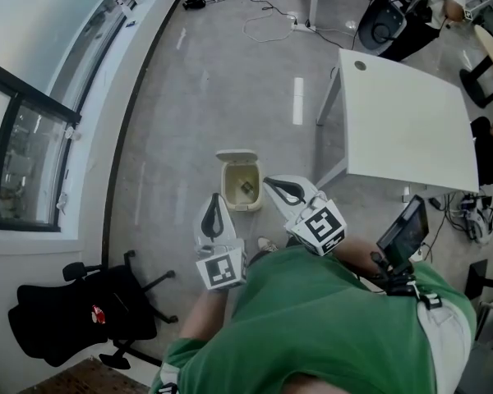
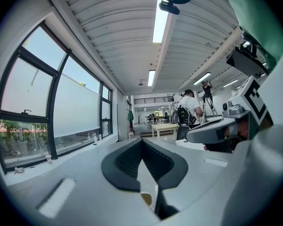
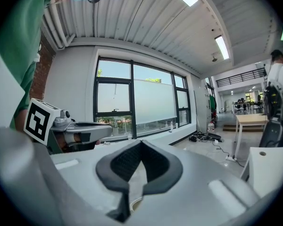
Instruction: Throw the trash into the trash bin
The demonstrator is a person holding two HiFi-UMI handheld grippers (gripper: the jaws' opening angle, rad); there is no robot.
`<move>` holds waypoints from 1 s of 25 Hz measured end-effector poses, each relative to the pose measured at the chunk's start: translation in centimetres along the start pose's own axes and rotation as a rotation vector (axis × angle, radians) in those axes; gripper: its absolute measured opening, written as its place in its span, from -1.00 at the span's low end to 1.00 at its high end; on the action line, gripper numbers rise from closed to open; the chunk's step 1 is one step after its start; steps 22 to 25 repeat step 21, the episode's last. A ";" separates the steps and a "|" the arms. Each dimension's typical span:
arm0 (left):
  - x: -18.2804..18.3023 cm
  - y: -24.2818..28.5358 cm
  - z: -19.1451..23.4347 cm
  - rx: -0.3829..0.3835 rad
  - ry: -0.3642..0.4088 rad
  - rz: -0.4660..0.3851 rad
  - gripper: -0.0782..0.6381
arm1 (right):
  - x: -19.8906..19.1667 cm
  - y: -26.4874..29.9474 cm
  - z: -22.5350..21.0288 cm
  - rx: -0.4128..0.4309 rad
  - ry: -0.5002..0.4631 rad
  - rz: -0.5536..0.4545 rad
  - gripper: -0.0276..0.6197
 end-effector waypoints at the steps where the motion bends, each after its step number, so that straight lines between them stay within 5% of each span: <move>1: 0.1 -0.1 0.0 0.006 0.016 -0.004 -0.76 | 0.0 -0.1 0.1 0.001 -0.002 -0.002 -0.91; 8: 0.0 -1.1 -0.2 0.020 0.149 -0.025 -0.76 | 0.0 -0.2 0.3 0.015 -0.012 -0.010 -0.91; 25: -0.3 -1.1 -1.4 0.060 0.149 -0.011 -0.77 | 0.4 -0.4 0.1 0.064 -0.033 -0.029 -0.91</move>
Point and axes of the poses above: the fingertips, and each gripper's own axes: y forward along the fingers, z to its left, x out of its top, the point moved 2 cm from there along -y, backward along the fingers, and after that the axes turned 12 degrees about -y, right-handed, at the moved point
